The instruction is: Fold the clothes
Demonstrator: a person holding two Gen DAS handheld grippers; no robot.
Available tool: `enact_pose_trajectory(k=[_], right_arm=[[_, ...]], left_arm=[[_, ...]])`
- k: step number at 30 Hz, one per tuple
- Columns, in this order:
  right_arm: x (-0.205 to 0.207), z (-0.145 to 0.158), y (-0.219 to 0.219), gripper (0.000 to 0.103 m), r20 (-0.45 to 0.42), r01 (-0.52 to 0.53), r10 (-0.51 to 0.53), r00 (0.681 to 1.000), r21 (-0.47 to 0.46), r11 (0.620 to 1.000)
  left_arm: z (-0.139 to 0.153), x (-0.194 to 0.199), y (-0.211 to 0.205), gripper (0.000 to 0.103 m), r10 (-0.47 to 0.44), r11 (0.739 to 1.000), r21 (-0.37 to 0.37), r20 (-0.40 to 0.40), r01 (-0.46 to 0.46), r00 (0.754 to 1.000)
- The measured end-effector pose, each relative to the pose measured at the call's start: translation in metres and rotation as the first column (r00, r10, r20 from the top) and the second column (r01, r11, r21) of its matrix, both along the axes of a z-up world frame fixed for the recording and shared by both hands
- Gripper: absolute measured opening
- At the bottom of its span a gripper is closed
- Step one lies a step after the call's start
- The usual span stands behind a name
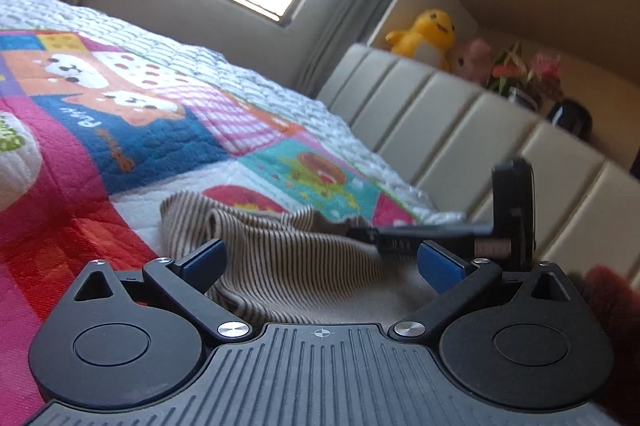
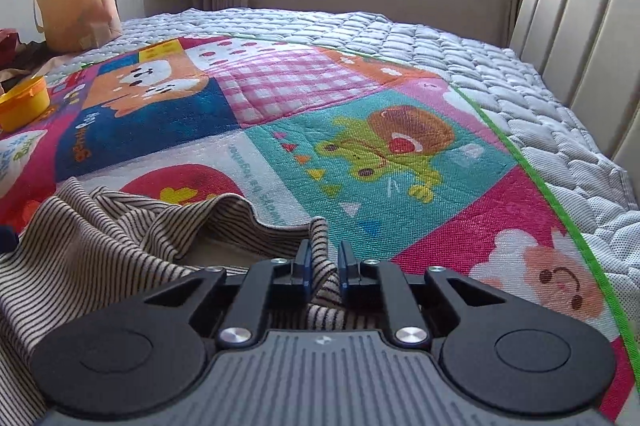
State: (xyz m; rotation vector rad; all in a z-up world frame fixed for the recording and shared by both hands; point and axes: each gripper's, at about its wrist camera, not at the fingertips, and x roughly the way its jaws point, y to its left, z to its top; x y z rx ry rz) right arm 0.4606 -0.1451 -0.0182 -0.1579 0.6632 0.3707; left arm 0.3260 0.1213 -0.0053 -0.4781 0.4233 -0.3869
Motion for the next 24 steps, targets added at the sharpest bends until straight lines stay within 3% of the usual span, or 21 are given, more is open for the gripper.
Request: enact_pose_trajectory(k=[2,5,10,15,20,24], right_arm=[[-0.017,0.013,-0.008,0.01,0.042,-0.016,0.015,0.999,0.032,0.999],[-0.054,0.043,-0.024,0.01,0.092,-0.054,0.044,0.995,0.113,0.992],[-0.148,0.085,-0.053,0.009,0.169,-0.127,0.09,0.981,0.228,0.965],[-0.227,0.076,-0.062,0.009,0.122,-0.154,0.132,0.984,0.193,0.969],[-0.284,0.055,-0.069,0.011,0.055,-0.203,0.197,0.979,0.164,0.965],[-0.318,0.063,-0.091,0.038,0.08,-0.191,0.177,0.981,0.219,0.957]], left_arm=[[0.011,-0.009,0.015,0.103,0.053,0.998,-0.02,0.015,-0.052,0.999],[0.024,-0.032,0.031,0.103,0.093,0.995,0.018,0.026,-0.093,0.995],[0.035,-0.074,0.055,0.103,0.057,0.998,0.015,0.0,-0.057,0.998],[0.046,-0.11,0.066,0.103,0.087,0.996,-0.033,-0.04,-0.089,0.995],[0.06,-0.134,0.058,0.103,0.062,0.998,-0.004,-0.064,-0.062,0.996],[0.056,-0.146,0.048,0.103,0.014,1.0,0.012,-0.135,-0.013,0.991]])
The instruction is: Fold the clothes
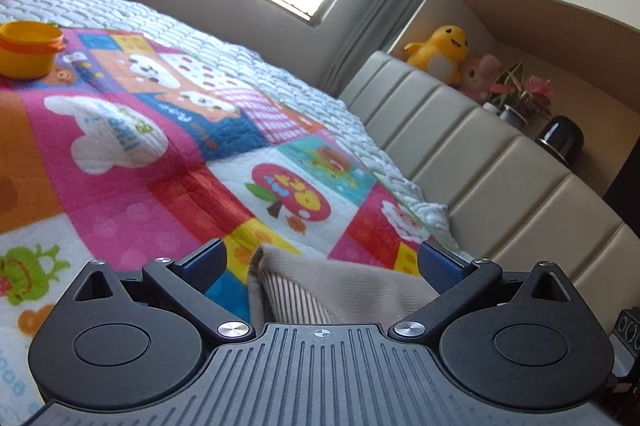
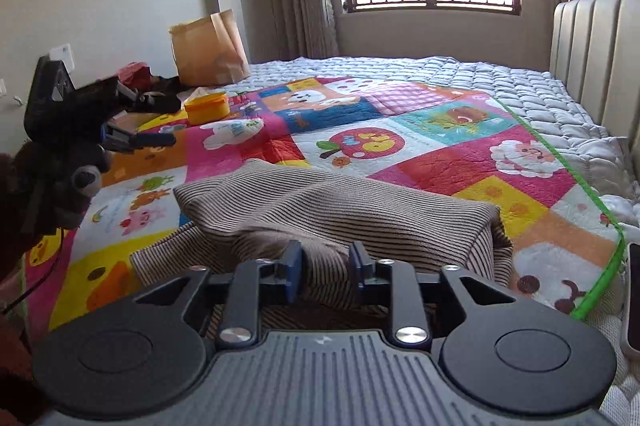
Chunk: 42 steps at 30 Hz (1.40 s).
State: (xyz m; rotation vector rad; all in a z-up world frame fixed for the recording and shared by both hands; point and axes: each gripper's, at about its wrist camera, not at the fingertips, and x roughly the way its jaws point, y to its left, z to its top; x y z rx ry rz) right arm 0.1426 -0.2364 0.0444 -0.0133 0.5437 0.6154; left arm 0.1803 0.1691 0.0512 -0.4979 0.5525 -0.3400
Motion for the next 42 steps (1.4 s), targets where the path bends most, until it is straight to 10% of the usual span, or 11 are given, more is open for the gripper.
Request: enact_pose_trajectory(k=[6,16,21,31,38,42], right_arm=[[-0.006,0.01,-0.056,0.073,-0.065,0.222,-0.214,0.975,0.166,0.961],[0.053,-0.061,-0.041,0.074,-0.342,0.386,-0.299,0.891,0.226,0.894],[0.077,-0.061,-0.028,0.02,-0.28,0.394,-0.335,0.9,0.192,0.899],[0.015,0.001,-0.035,0.011,-0.11,0.277,-0.255,0.961,0.282,0.919],[-0.005,-0.037,-0.04,0.007,-0.188,0.343,-0.307,0.933,0.199,0.918],[-0.002,-0.059,-0.039,0.008,-0.194,0.368,-0.343,0.919,0.112,0.923]], left_arm=[[-0.038,0.0,-0.021,0.103,-0.089,0.994,-0.079,-0.141,0.079,0.986],[-0.075,0.032,-0.049,0.084,-0.079,0.987,-0.152,-0.234,0.044,0.969],[-0.068,0.046,-0.051,0.043,-0.066,0.992,-0.118,-0.227,0.04,0.972],[-0.004,-0.016,-0.049,0.036,-0.137,0.987,-0.093,-0.018,0.135,0.99],[-0.049,-0.045,-0.046,0.037,-0.086,0.996,-0.008,-0.147,0.086,0.985],[-0.063,-0.047,-0.035,0.053,-0.031,0.999,0.027,-0.184,0.037,0.982]])
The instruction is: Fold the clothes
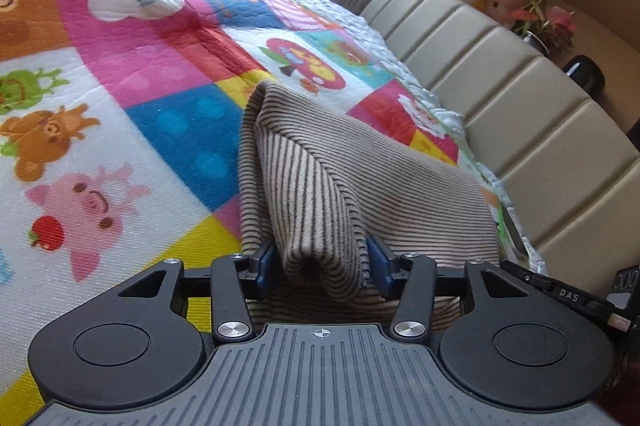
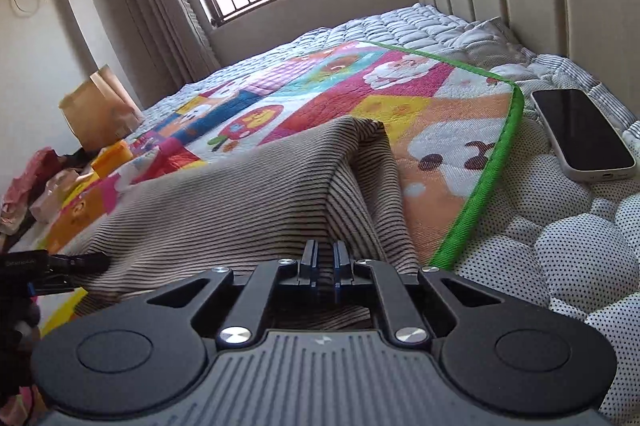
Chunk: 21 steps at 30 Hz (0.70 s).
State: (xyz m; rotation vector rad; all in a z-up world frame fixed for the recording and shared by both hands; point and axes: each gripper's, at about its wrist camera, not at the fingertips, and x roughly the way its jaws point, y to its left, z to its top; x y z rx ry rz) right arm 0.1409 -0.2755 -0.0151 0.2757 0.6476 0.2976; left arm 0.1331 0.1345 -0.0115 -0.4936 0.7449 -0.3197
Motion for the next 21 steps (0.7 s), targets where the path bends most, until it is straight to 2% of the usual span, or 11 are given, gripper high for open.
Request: enact_pose_trajectory(k=[1,2,3,4,5,6,10,14,16,19,21], right_arm=[[0.0,0.002,-0.001,0.009,0.006,-0.004,0.004,1.0,0.0,1.0],[0.0,0.003,-0.002,0.017,0.011,-0.009,0.009,1.0,0.0,1.0],[0.0,0.006,-0.003,0.033,0.022,-0.012,0.012,1.0,0.005,1.0],[-0.001,0.009,-0.005,0.044,0.037,-0.012,0.011,0.999,0.01,1.0],[-0.001,0.013,-0.006,0.069,0.06,-0.004,0.004,0.998,0.007,1.0],[-0.001,0.018,-0.006,0.077,0.087,0.007,-0.007,0.996,-0.002,1.0],[0.008,0.032,-0.005,0.08,0.131,-0.003,0.006,0.991,-0.019,1.0],[0.033,0.024,0.005,0.097,0.095,-0.002,0.016,0.995,-0.149,0.989],[0.044,0.011,0.009,0.097,0.065,0.003,0.013,0.998,-0.236,0.972],[0.039,-0.009,0.009,0.099,0.046,0.004,0.008,0.999,-0.259,0.966],[0.033,-0.019,0.008,0.1,0.041,0.004,0.007,0.999,-0.26,0.966]], left_arm=[[0.004,-0.002,0.002,0.057,0.008,1.0,0.01,0.011,-0.008,1.0],[0.009,-0.004,0.002,0.061,0.015,1.0,0.021,0.026,-0.015,1.0],[0.016,-0.008,0.002,0.068,0.019,0.999,0.036,0.048,-0.021,0.999],[0.023,-0.011,0.002,0.072,0.024,0.998,0.051,0.069,-0.027,0.997],[0.03,-0.014,0.002,0.074,0.022,0.998,0.054,0.089,-0.027,0.996],[0.037,-0.017,0.001,0.077,0.008,0.999,0.036,0.109,-0.012,0.994],[0.054,-0.028,-0.014,0.096,-0.094,0.994,-0.038,0.161,0.101,0.982],[0.039,-0.021,-0.035,0.097,-0.188,0.976,-0.098,0.091,0.197,0.978],[0.028,-0.017,-0.041,0.097,-0.196,0.975,-0.093,0.048,0.2,0.979],[0.025,-0.017,-0.039,0.098,-0.184,0.98,-0.071,0.053,0.188,0.981],[0.026,-0.015,-0.034,0.098,-0.14,0.99,0.013,0.057,0.139,0.989]])
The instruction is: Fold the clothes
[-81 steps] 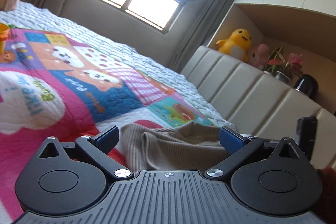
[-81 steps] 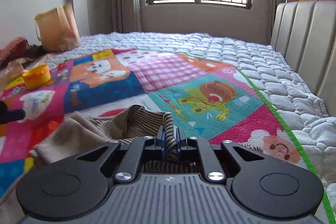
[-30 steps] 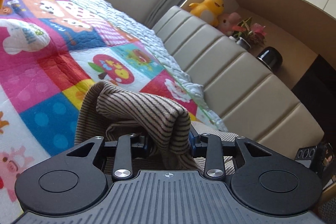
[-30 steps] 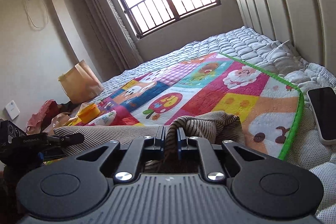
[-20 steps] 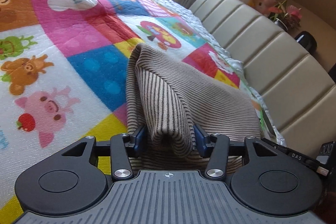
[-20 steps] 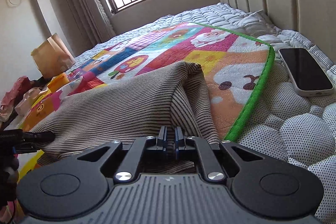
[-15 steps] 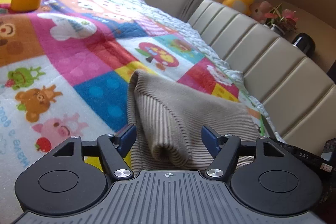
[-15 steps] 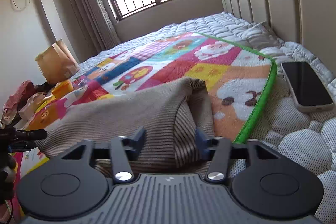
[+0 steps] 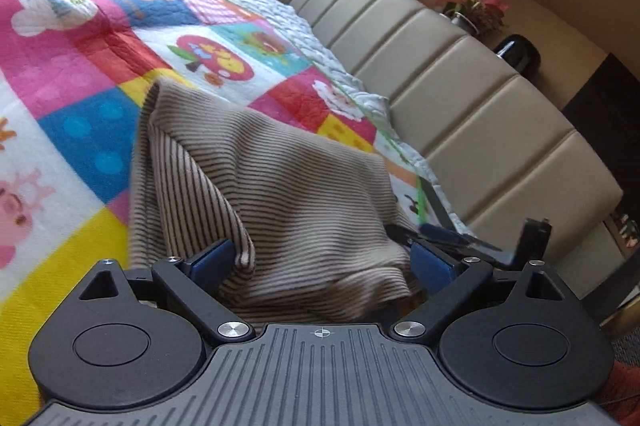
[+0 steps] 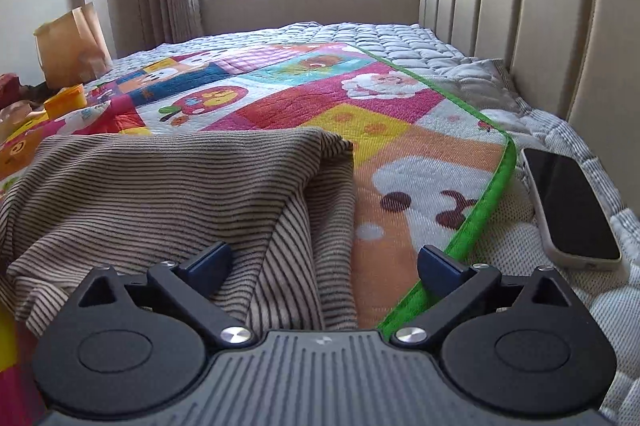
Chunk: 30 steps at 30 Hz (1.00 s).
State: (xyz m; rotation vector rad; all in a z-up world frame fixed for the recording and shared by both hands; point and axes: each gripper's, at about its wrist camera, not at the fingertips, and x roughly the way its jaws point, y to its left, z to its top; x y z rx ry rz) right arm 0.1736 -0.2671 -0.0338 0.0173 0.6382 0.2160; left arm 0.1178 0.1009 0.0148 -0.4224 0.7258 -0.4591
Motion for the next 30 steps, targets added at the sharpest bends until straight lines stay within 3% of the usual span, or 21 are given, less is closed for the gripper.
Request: enact_pose_trajectory(k=[3,4,7,9,12,15,16,18,19,23,26,30], right_arm=[[-0.018,-0.003,0.006,0.1,0.019,0.004,-0.003,1.0,-0.035,0.999],[-0.024,-0.003,0.007,0.1,0.023,0.004,-0.003,1.0,-0.043,0.999],[-0.035,0.003,0.003,0.1,-0.008,-0.028,0.028,1.0,-0.014,0.999],[-0.037,0.014,-0.005,0.1,-0.012,-0.054,0.054,0.998,0.046,0.997],[-0.031,0.033,-0.021,0.103,0.015,-0.041,0.039,0.999,0.185,0.982],[-0.012,0.042,-0.03,0.101,0.04,-0.002,-0.009,0.999,0.284,0.959],[-0.005,0.042,-0.03,0.097,0.044,0.003,-0.016,0.999,0.296,0.955],[0.009,0.035,-0.029,0.066,0.012,0.017,-0.022,1.0,0.306,0.952],[0.013,0.029,-0.027,0.063,-0.006,0.021,-0.02,1.0,0.305,0.952],[0.017,0.005,-0.017,0.062,-0.071,0.02,0.0,0.997,0.283,0.959],[0.0,0.002,-0.008,0.062,-0.078,-0.026,0.05,0.996,0.274,0.961],[-0.031,0.003,0.009,0.063,-0.083,-0.094,0.118,0.99,0.244,0.965]], left_arm=[[-0.009,0.013,0.011,0.098,0.129,0.971,0.205,-0.008,-0.125,0.992],[-0.013,0.018,0.02,0.098,0.171,0.961,0.223,-0.033,-0.16,0.985],[-0.014,0.019,0.044,0.098,0.225,0.965,0.153,-0.065,-0.213,0.972],[-0.001,0.011,0.047,0.098,0.218,0.969,0.124,-0.033,-0.213,0.975],[0.019,-0.002,0.035,0.098,0.109,0.994,0.029,-0.007,-0.109,0.994],[0.029,-0.012,0.013,0.101,-0.046,0.996,-0.078,-0.008,0.046,0.999],[0.028,-0.014,0.004,0.101,-0.098,0.99,-0.103,-0.012,0.097,0.995],[0.02,-0.016,-0.011,0.101,-0.181,0.973,-0.155,-0.046,0.172,0.982],[0.013,-0.015,-0.017,0.101,-0.204,0.967,-0.171,-0.071,0.189,0.976],[-0.019,-0.003,-0.027,0.101,-0.158,0.982,-0.129,-0.182,0.136,0.971],[-0.028,0.013,-0.01,0.101,-0.087,0.984,-0.172,-0.186,0.055,0.979],[-0.021,0.046,0.001,0.101,0.083,0.997,0.02,-0.111,-0.081,0.99]])
